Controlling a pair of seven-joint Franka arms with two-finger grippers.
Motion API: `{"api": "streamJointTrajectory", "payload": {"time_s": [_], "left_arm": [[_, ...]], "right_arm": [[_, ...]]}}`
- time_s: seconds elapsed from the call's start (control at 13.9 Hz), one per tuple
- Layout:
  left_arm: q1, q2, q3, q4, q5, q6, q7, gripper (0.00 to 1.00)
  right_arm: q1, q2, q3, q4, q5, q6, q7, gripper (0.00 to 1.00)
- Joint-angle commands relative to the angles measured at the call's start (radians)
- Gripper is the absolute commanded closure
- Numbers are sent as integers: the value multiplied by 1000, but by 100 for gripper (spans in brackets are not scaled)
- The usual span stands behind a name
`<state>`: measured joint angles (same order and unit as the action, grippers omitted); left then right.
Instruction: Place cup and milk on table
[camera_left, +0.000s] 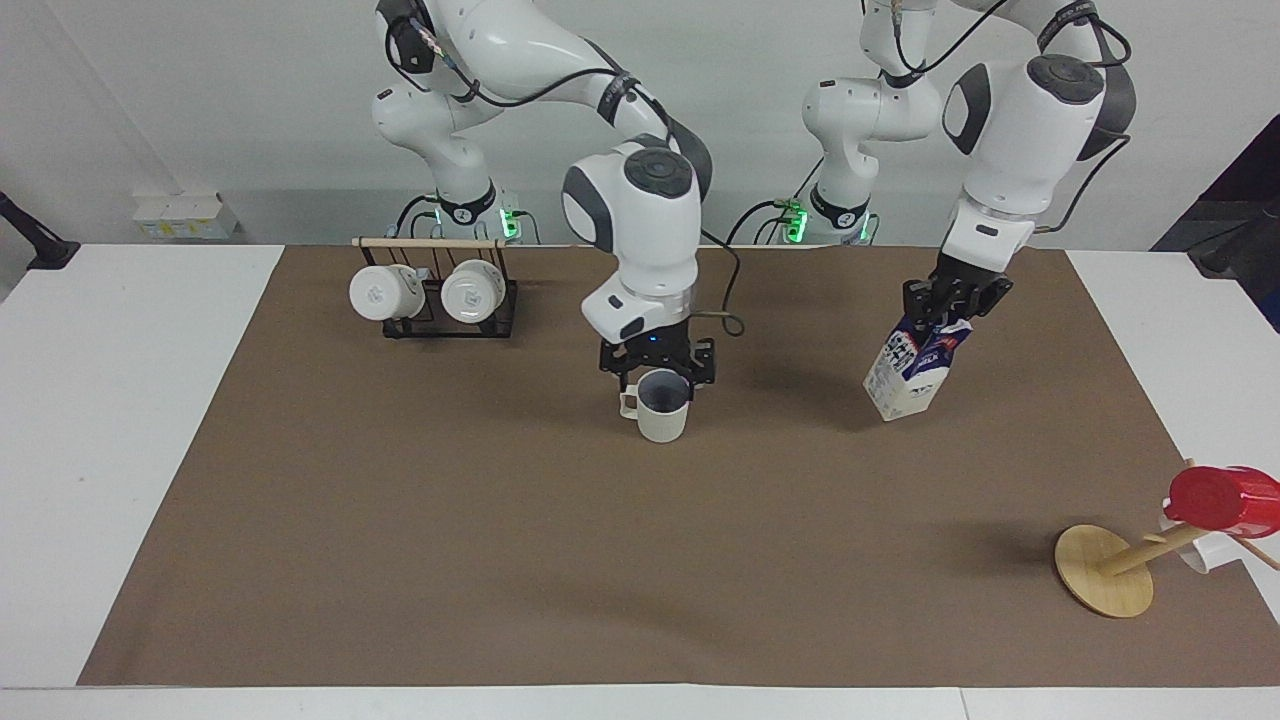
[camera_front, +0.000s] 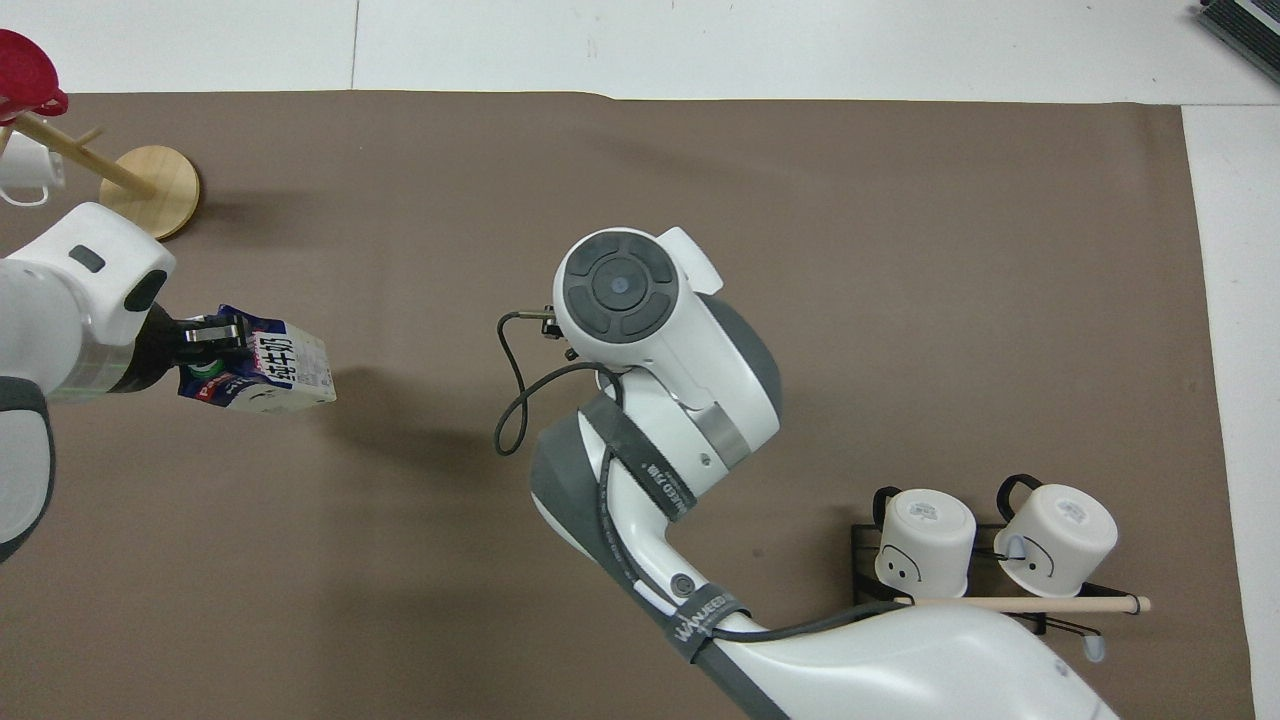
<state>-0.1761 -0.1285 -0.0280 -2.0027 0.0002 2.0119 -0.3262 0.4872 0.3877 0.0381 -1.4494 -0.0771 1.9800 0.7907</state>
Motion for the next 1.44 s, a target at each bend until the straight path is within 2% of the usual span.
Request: {"api": "streamJointTrajectory", "payload": {"time_s": [0.0, 0.29, 0.36, 0.72, 1.01, 1.36], "left_arm": [[-104, 6, 10, 22, -9, -7, -117, 60], [-250, 9, 10, 10, -19, 19, -250, 60], [-278, 30, 10, 5, -19, 39, -266, 60], [-316, 66, 10, 2, -19, 88, -246, 60], [-321, 138, 10, -7, -19, 165, -260, 60], [-356, 144, 10, -5, -19, 177, -267, 60]], "right_arm": [[-116, -169, 9, -138, 7, -27, -66, 0], [-290, -276, 11, -170, 7, -124, -253, 0], [-332, -297, 11, -172, 7, -151, -302, 0], [-482, -362, 9, -160, 26, -274, -507, 0], [-539, -368, 5, -100, 63, -363, -570, 0], [-550, -383, 2, -66, 63, -472, -599, 0]]}}
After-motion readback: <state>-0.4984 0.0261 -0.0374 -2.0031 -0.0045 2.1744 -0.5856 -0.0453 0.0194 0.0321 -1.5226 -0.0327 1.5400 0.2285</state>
